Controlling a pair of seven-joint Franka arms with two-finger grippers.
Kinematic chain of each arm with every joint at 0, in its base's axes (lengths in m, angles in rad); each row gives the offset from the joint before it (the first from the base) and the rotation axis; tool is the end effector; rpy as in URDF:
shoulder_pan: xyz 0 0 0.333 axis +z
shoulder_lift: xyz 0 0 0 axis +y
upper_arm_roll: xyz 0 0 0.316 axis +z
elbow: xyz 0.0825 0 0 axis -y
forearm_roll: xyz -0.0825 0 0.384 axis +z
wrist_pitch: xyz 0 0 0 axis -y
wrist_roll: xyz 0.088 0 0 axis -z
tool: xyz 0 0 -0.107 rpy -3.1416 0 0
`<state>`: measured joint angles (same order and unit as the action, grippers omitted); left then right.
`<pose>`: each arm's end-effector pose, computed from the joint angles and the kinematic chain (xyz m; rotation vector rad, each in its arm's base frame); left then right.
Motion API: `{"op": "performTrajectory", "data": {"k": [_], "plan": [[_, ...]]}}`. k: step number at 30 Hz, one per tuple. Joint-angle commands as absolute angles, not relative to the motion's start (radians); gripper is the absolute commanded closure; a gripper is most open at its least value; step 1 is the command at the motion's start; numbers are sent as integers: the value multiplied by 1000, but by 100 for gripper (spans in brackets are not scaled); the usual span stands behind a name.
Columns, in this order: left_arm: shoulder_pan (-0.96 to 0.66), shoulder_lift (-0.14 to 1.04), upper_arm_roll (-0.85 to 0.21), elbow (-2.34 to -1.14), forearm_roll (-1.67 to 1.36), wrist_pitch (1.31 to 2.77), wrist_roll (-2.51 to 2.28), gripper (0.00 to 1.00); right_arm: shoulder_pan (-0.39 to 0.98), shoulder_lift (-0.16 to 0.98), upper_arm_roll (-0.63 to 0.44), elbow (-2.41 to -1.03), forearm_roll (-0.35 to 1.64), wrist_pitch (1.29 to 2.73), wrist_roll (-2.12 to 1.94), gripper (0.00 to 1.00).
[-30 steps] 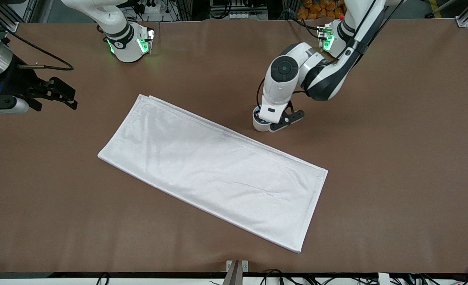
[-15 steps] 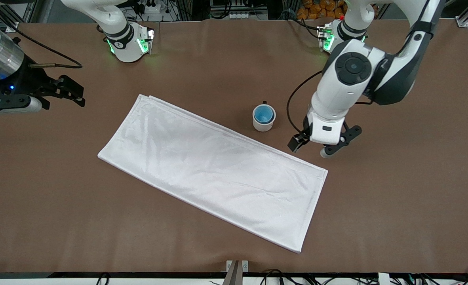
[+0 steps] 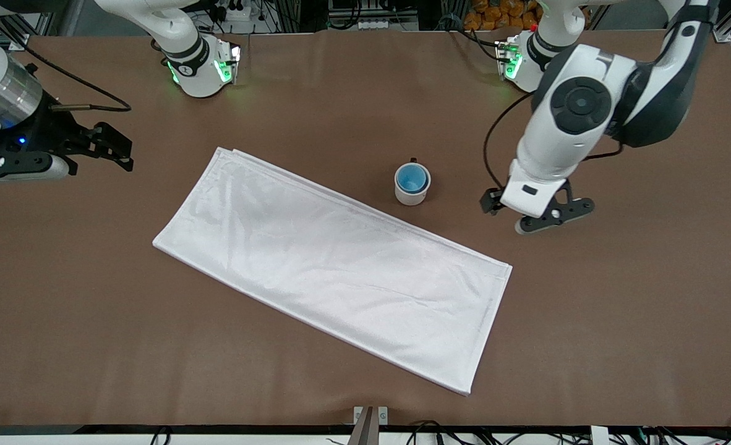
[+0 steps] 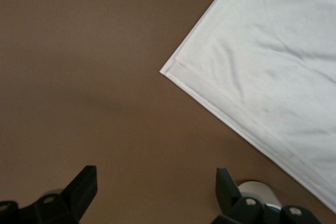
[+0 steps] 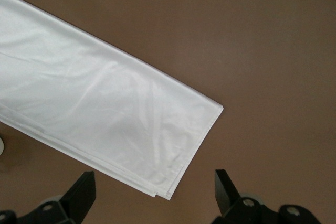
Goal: Place blue cup into white mug on table
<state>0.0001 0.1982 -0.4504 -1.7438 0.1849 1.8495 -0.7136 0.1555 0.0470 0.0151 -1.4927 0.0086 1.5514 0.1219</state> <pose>0.5592 -0.2368 0.4608 -3.0109 -0.3182 0.0147 0.5594 0.0971 0.6332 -3.1297 -0.0765 -0.0160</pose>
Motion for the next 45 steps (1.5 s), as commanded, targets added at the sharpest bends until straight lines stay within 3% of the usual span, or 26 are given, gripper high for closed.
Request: {"op": "performTrajectory", "data": {"k": [1, 11, 22, 32, 45], "plan": [[11, 86, -339, -1835, 120, 1853, -447, 0, 150, 34, 15, -1526, -11, 1571, 110, 0], [-9, -40, -178, -1933, 45, 1850, -203, 0, 150, 34, 18, -1531, -9, 1571, 110, 0], [-37, -95, -87, -1908, -11, 1850, -175, 0, 137, 34, 18, -1531, -8, 1577, 109, 0], [-38, -87, -84, -1799, 47, 1879, -68, 0, 132, 35, 18, -1531, -8, 1583, 109, 0], [-40, -92, -86, -1715, 49, 1697, 9, 0, 132, 35, 18, -1531, -8, 1585, 109, 0]]}}
